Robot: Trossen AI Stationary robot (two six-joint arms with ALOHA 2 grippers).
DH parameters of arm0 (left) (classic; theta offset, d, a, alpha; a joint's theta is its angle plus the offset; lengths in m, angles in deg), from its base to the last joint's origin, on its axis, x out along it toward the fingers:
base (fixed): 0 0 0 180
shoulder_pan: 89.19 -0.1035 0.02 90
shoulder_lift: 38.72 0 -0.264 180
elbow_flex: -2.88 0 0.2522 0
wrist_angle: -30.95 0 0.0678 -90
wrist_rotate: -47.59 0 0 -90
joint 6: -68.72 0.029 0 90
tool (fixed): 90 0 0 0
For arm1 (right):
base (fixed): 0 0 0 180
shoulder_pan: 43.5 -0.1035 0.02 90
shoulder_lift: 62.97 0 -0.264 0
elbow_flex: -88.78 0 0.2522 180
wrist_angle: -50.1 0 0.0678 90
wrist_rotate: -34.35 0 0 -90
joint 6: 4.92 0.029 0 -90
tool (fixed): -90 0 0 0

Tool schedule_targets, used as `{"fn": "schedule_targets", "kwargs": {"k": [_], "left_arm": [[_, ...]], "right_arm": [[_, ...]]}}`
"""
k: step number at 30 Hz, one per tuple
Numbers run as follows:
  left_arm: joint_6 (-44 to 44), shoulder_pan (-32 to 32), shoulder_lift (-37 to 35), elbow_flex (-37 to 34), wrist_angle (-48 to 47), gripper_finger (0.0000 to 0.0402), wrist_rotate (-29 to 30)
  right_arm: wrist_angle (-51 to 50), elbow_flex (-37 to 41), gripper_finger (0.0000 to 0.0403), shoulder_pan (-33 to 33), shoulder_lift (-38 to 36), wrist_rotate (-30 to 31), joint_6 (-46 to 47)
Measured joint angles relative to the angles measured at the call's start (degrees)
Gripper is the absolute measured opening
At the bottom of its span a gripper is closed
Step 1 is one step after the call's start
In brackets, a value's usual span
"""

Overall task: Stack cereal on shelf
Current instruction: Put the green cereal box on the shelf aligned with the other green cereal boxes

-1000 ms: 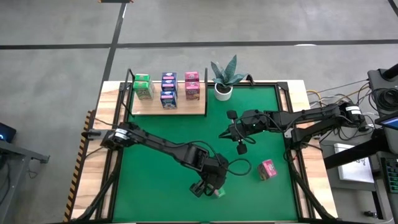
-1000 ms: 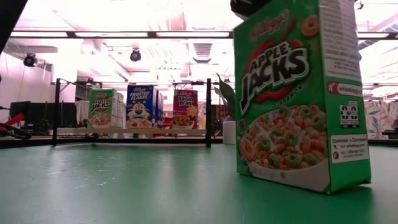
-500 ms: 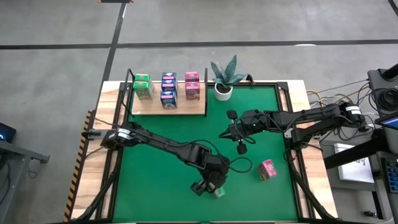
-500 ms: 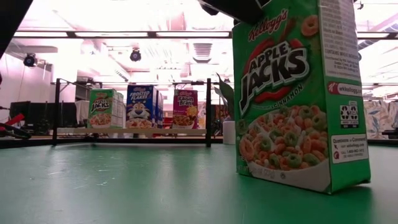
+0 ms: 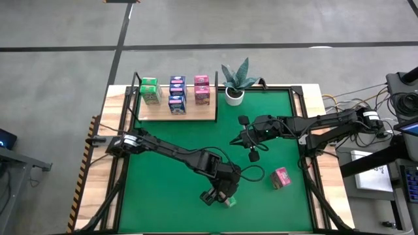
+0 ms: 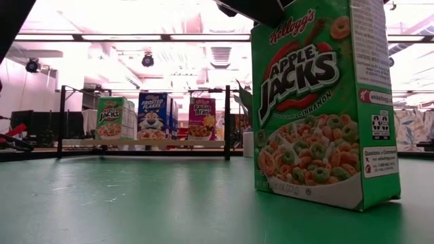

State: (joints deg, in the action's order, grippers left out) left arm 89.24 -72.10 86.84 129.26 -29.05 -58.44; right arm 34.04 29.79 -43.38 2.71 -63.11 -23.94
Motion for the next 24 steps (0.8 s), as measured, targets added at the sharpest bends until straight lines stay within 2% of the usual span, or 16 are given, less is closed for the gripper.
{"fn": "schedule_targets", "kwargs": {"k": [24], "left_arm": [[0.0, 0.0, 0.0, 0.0, 0.4, 0.0225, 0.0]], "right_arm": [[0.0, 0.0, 0.0009, 0.0, 0.0, 0.0, 0.0]]}}
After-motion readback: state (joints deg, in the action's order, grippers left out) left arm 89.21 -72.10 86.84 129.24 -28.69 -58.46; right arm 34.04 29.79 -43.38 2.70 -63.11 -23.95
